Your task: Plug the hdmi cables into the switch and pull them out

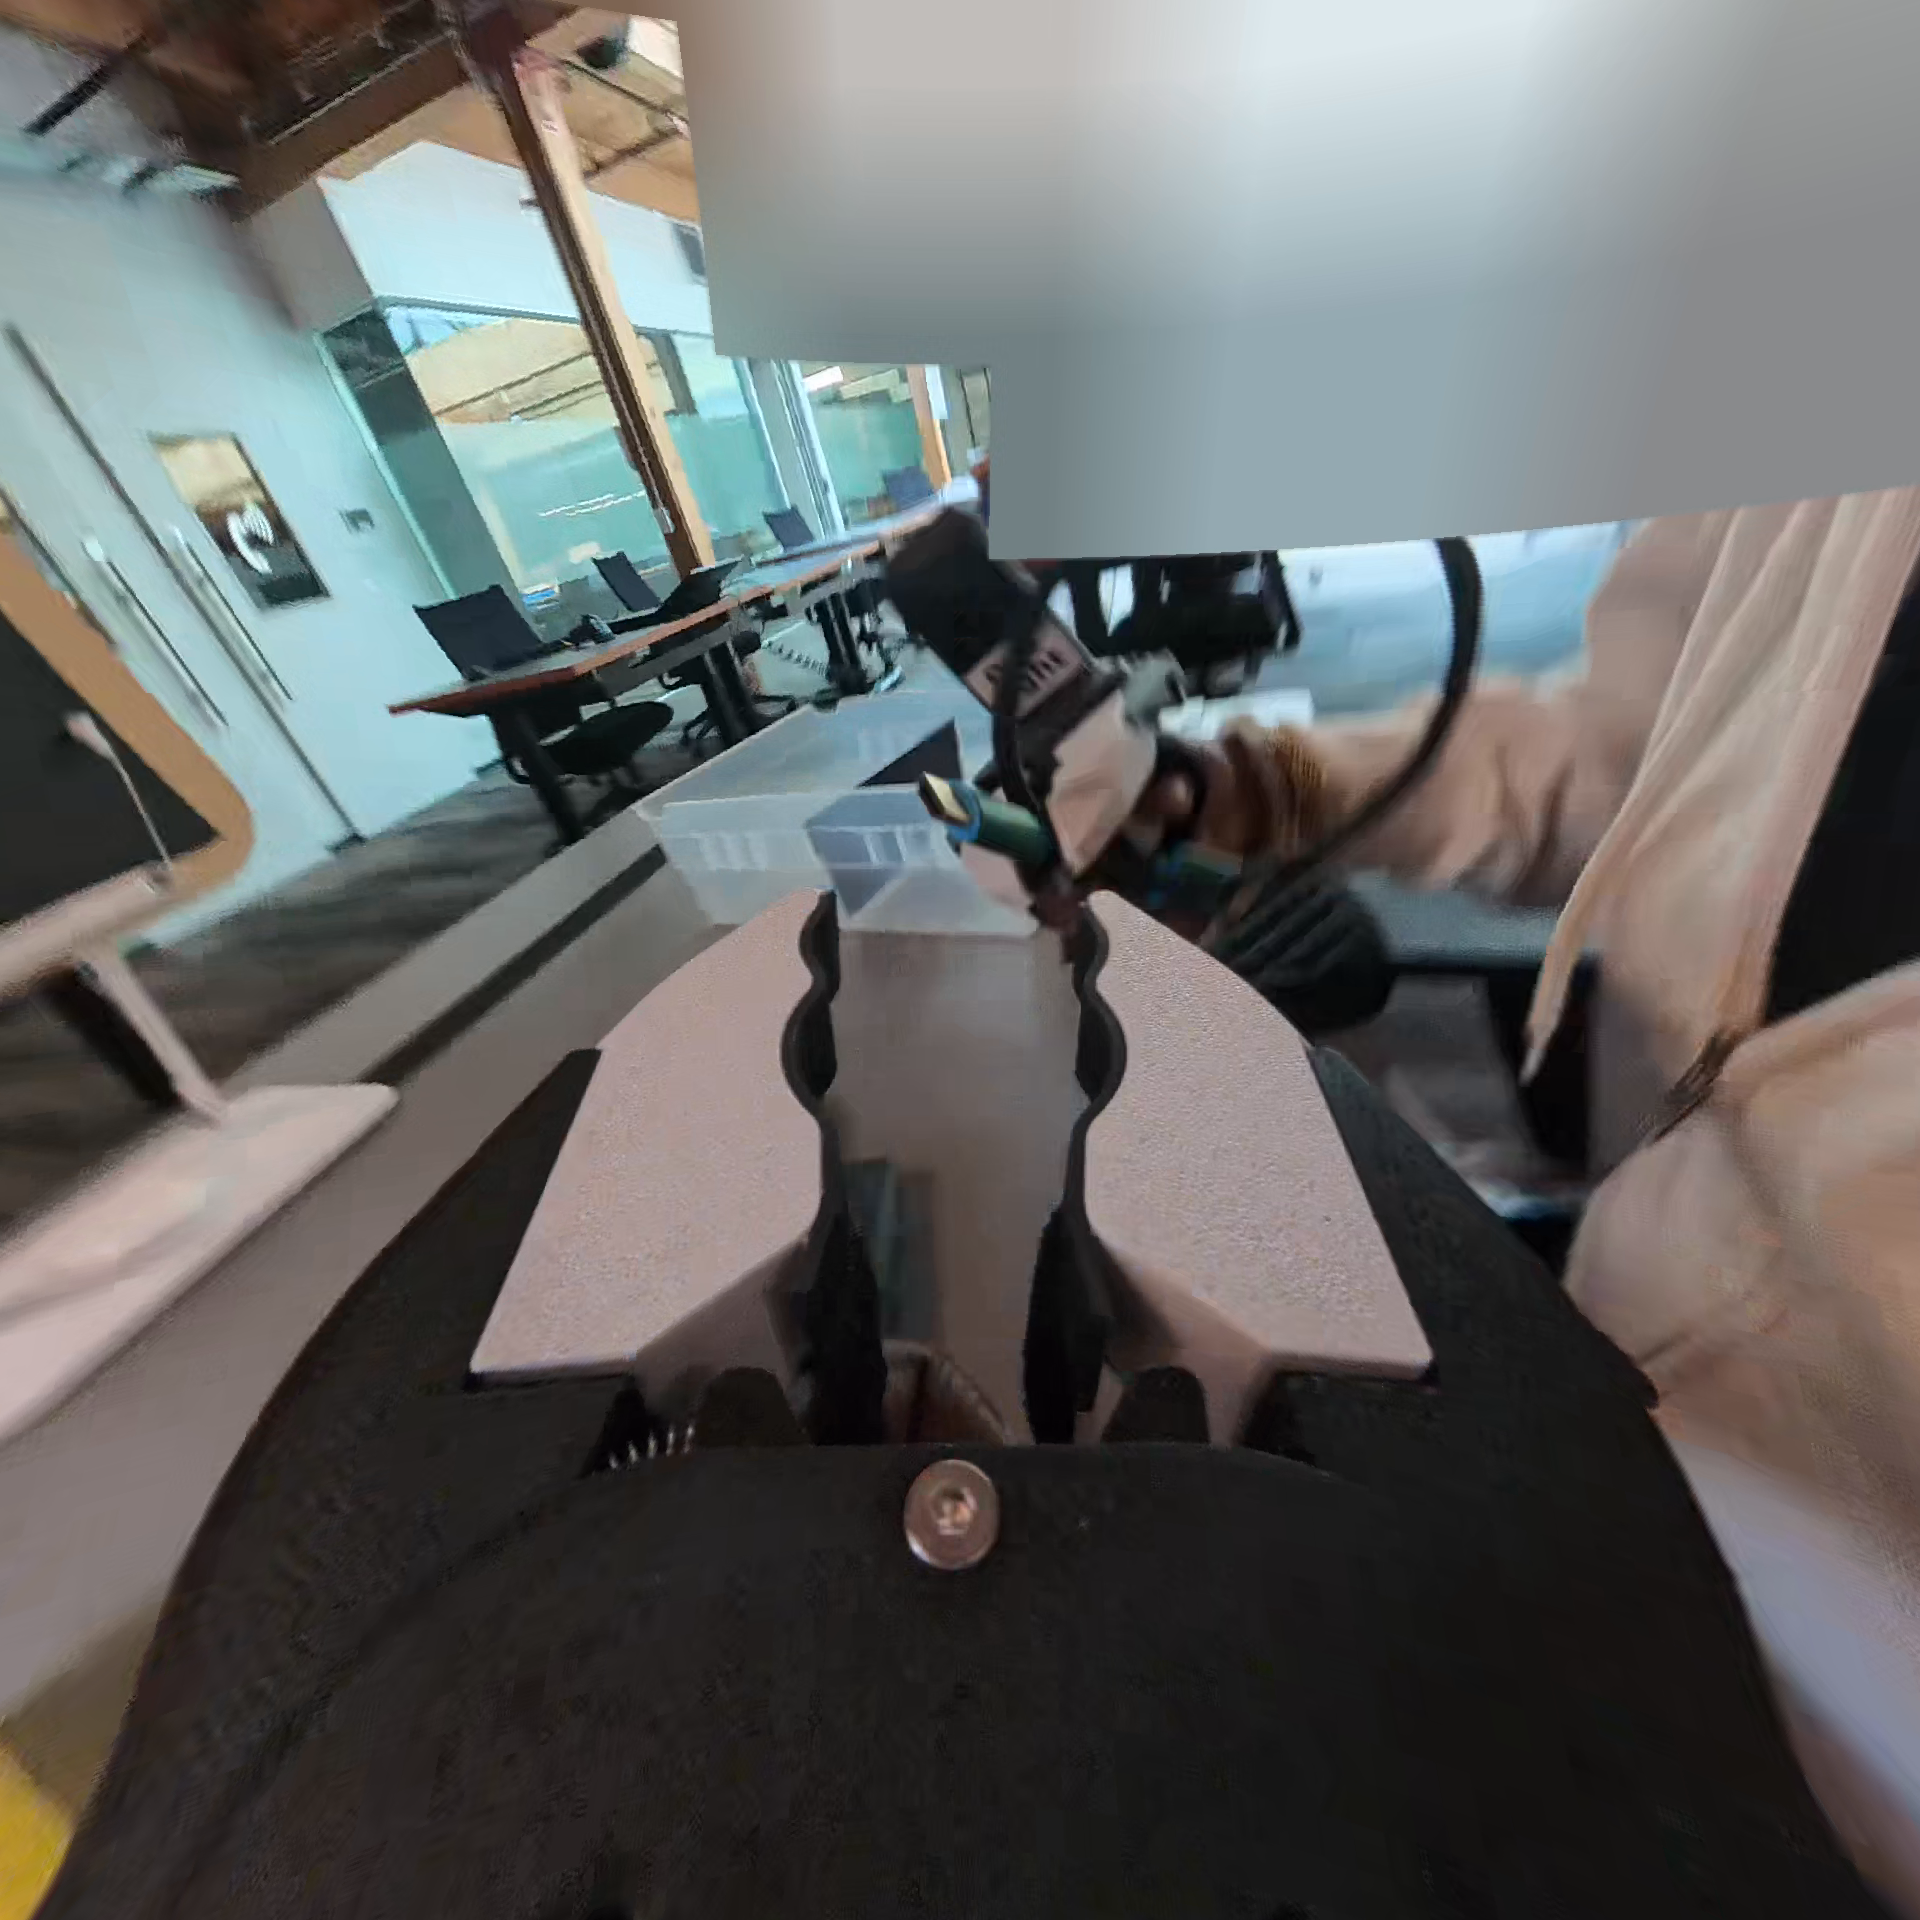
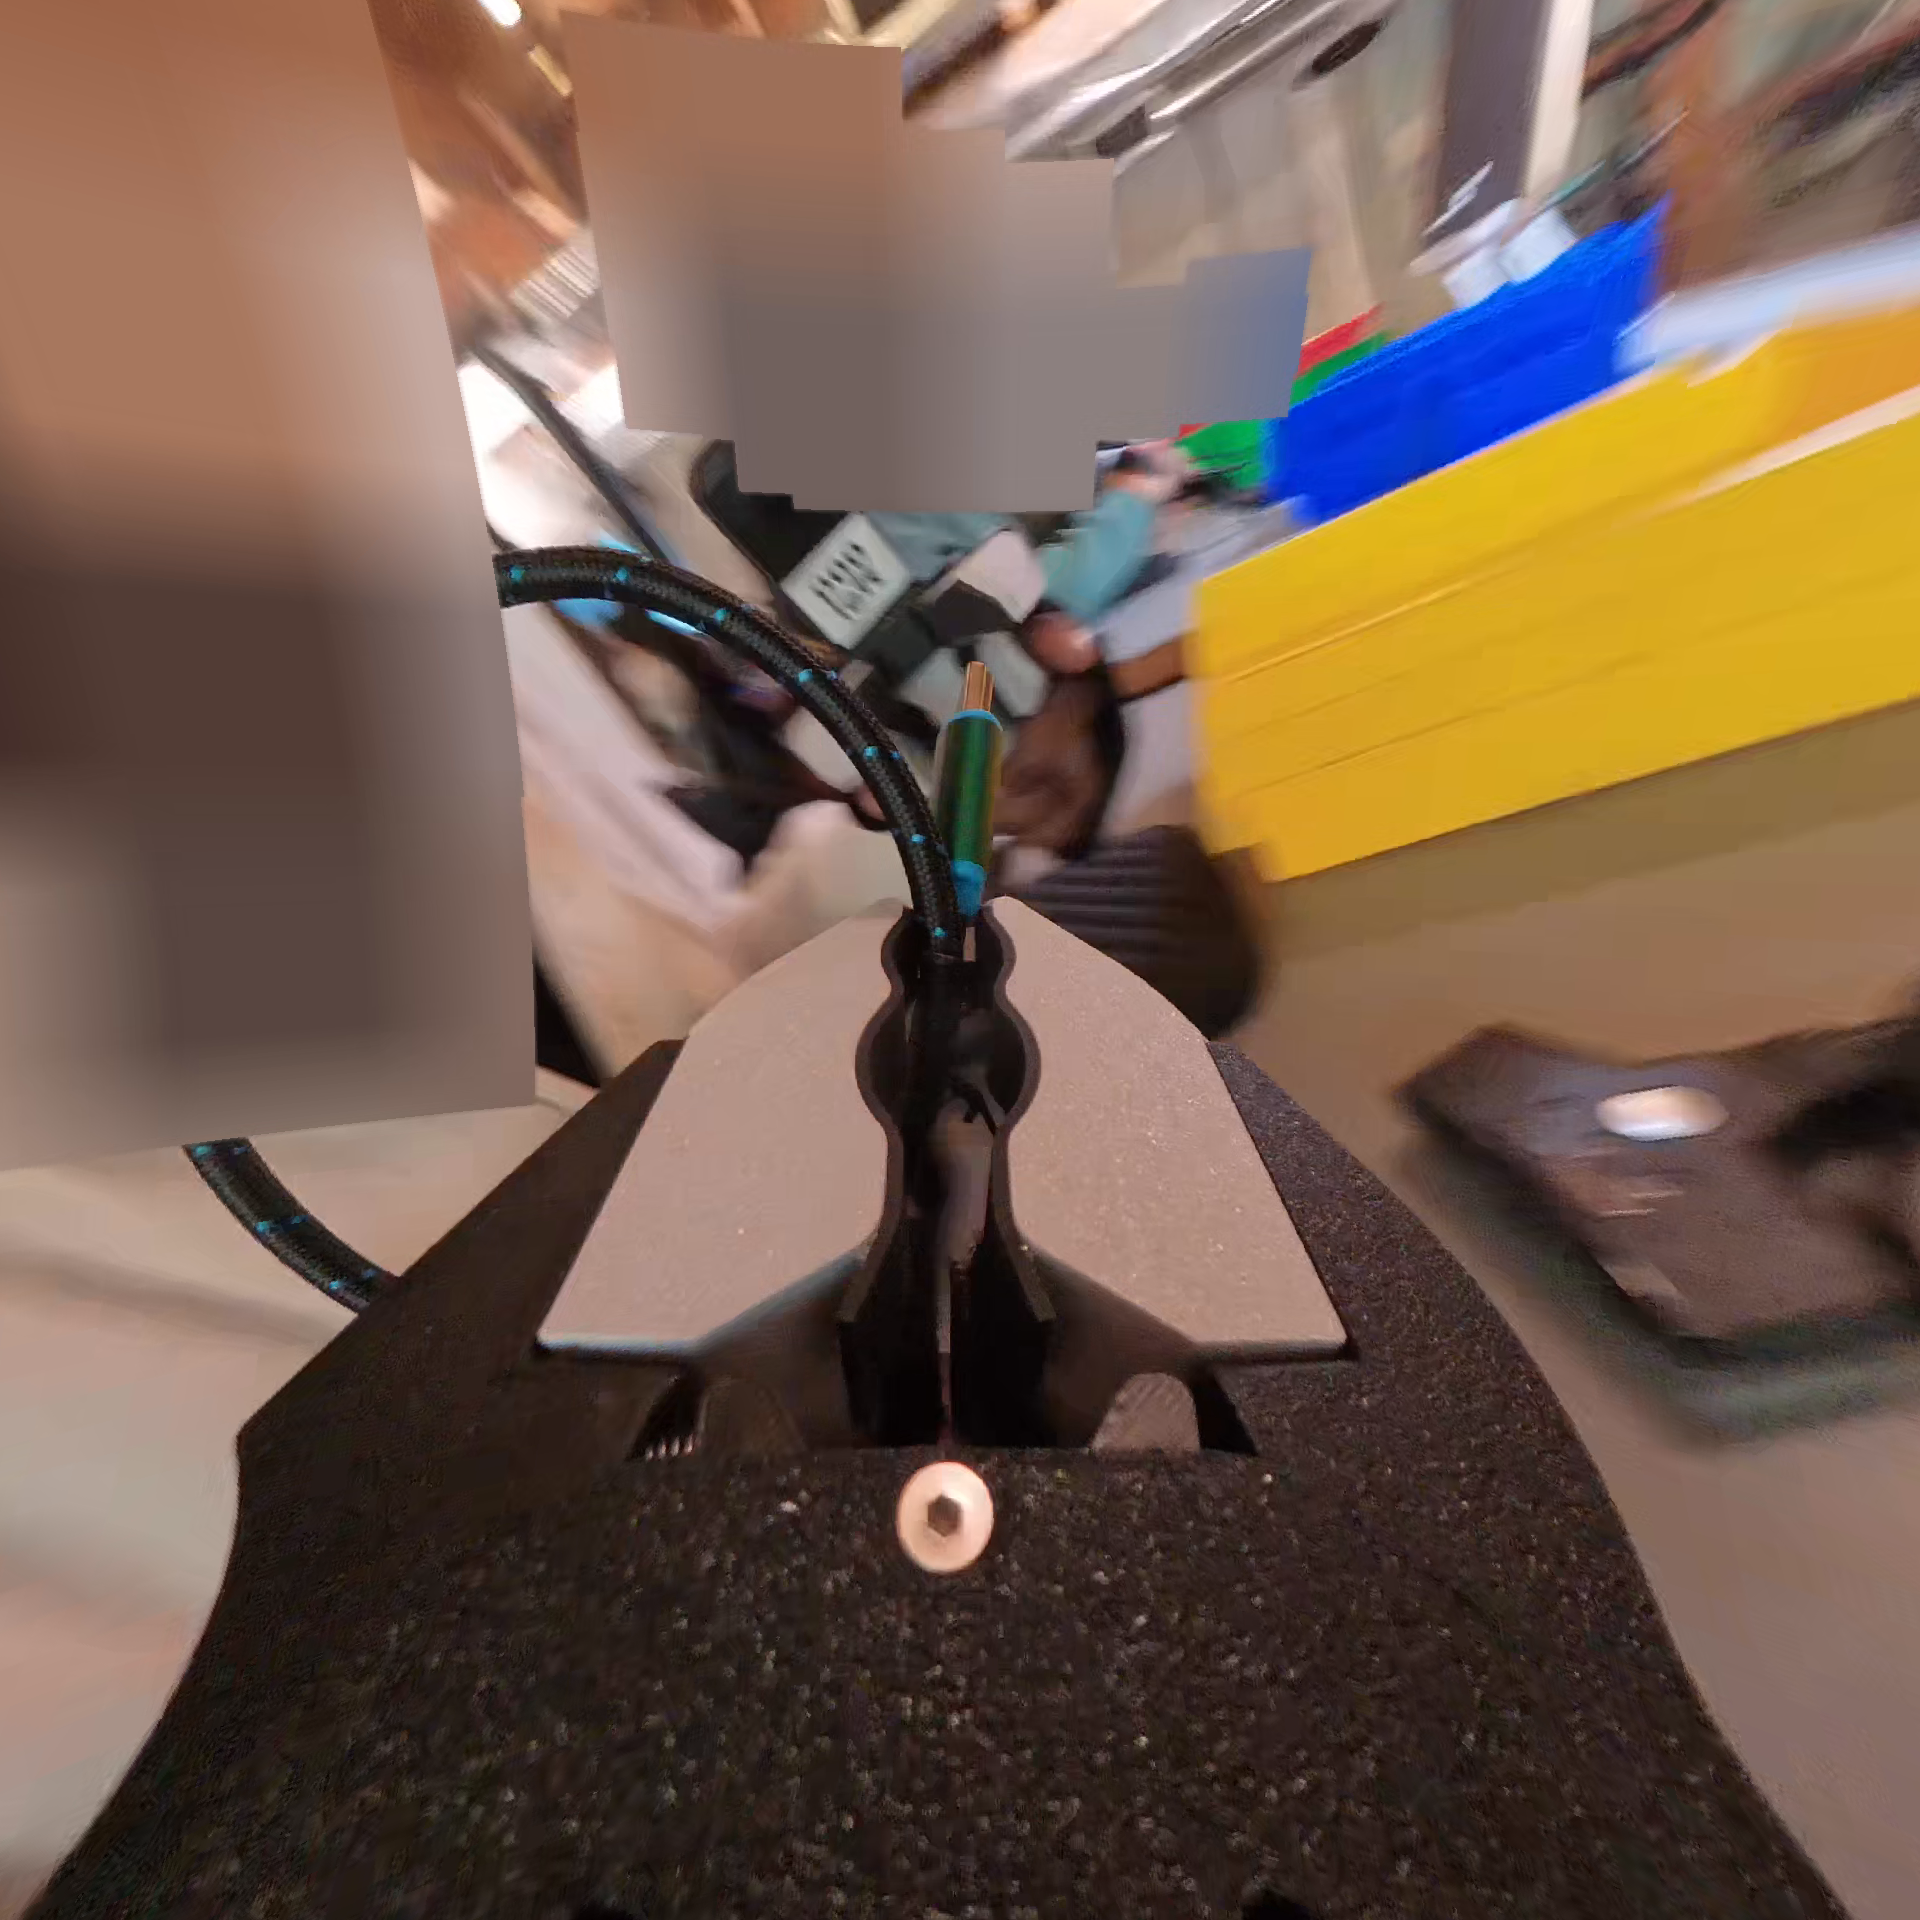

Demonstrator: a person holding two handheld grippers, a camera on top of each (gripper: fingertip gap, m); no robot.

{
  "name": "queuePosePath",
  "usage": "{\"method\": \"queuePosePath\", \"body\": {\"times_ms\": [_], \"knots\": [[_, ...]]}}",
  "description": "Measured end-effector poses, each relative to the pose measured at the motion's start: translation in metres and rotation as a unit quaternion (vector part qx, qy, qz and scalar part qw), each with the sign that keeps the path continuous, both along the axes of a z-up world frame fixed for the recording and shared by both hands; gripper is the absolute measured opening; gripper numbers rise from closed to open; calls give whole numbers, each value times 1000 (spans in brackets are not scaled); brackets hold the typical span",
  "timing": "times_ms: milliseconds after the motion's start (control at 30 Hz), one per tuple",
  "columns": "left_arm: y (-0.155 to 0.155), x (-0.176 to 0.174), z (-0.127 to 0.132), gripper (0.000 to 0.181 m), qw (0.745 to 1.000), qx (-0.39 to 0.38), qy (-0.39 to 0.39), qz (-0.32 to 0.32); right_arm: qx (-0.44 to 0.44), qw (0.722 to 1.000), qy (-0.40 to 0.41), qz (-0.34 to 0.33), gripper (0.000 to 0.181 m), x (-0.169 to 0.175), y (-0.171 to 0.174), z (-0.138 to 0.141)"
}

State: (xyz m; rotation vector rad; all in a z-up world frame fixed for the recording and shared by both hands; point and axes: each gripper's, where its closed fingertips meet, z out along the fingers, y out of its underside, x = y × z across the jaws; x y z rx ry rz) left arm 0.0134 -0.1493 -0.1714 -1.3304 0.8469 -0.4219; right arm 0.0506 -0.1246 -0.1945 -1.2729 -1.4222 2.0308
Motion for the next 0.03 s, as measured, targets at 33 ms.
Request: {"method": "queuePosePath", "body": {"times_ms": [33], "knots": [[1, 6, -4, 44, 999, 23, 47, -6, -75, 996, -19, 52, 13, 2, -4, 2]]}}
